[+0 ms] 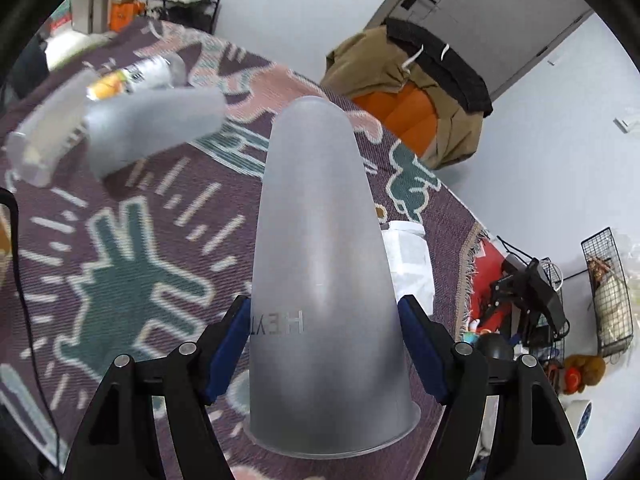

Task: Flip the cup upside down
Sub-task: 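Lift the frosted cup with the right gripper and rotate it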

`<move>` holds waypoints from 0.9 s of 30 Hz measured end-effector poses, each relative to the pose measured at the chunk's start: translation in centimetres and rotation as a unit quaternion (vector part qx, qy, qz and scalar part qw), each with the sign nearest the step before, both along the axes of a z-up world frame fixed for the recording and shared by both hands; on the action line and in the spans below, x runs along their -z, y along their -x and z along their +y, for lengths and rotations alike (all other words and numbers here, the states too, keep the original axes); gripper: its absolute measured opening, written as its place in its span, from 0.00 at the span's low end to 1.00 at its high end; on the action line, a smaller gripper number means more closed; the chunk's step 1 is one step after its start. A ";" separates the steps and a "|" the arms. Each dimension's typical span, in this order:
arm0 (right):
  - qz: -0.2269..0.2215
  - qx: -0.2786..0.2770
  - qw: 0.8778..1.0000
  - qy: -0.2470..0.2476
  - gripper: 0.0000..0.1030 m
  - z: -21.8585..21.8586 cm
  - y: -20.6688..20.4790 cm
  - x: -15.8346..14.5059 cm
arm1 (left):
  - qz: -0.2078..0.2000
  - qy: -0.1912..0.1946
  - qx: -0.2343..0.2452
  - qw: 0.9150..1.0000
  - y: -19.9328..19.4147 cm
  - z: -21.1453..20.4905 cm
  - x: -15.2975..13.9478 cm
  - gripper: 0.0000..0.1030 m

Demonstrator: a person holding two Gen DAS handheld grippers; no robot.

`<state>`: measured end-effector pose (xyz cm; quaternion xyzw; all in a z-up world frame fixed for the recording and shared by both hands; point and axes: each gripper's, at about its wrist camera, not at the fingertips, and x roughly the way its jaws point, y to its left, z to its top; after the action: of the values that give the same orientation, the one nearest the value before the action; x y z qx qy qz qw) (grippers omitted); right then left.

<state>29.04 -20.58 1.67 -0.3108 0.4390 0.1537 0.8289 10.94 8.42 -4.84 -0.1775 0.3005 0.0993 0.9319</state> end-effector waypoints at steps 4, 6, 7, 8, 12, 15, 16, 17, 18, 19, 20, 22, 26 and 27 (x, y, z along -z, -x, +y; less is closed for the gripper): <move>-0.001 0.006 0.999 -0.052 0.72 -0.4 1.6 -1.7 | -0.009 0.014 -0.003 1.000 0.9 0.3 -0.1 1.00; -0.005 0.014 0.996 -0.083 0.72 -0.9 2.7 -2.4 | -0.012 0.022 -0.004 1.000 1.5 0.4 0.0 1.00; -0.004 0.016 0.995 -0.097 0.72 -1.2 3.0 -2.7 | -0.012 0.024 -0.003 1.000 1.6 0.5 0.0 1.00; -0.002 0.018 0.993 -0.115 0.72 -1.4 3.6 -2.9 | -0.011 0.026 -0.002 1.000 1.7 0.6 0.1 1.00; 0.013 0.022 0.983 -0.182 0.72 -1.8 6.3 -3.4 | -0.008 0.034 0.002 0.999 2.0 0.9 0.3 1.00; 0.018 0.014 0.976 -0.217 0.72 -1.5 8.5 -3.5 | -0.007 0.038 0.006 0.999 2.6 1.1 0.5 1.00; 0.022 0.011 0.973 -0.228 0.72 -1.4 9.1 -3.4 | -0.006 0.038 0.008 0.999 2.7 1.1 0.5 1.00; 0.024 0.007 0.971 -0.236 0.72 -1.3 9.8 -3.3 | -0.003 0.040 0.012 0.999 2.8 1.1 0.6 1.00; 0.026 0.005 0.970 -0.240 0.72 -1.1 10.5 -3.1 | -0.002 0.041 0.014 0.999 2.9 1.1 0.6 1.00; 0.029 0.003 0.969 -0.243 0.72 -0.7 11.1 -2.7 | -0.001 0.042 0.018 0.999 3.0 1.1 0.6 1.00; 0.034 0.001 0.968 -0.247 0.72 -0.5 11.6 -2.4 | -0.001 0.042 0.021 0.999 3.2 1.1 0.6 1.00; 0.045 0.000 0.965 -0.258 0.72 -0.1 12.3 -1.6 | 0.000 0.041 0.026 0.999 3.6 1.0 0.4 1.00; 0.085 0.012 0.948 -0.308 0.72 0.0 13.5 -0.1 | 0.007 0.019 0.043 0.999 4.6 0.6 0.5 1.00; 0.091 0.014 0.944 -0.318 0.72 0.2 13.9 0.2 | 0.009 0.017 0.045 0.999 4.9 0.6 0.5 1.00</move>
<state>15.14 -20.40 1.50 -0.0101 0.4452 0.3011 0.8432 6.02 9.04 -5.39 -0.1783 0.3183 0.0534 0.9295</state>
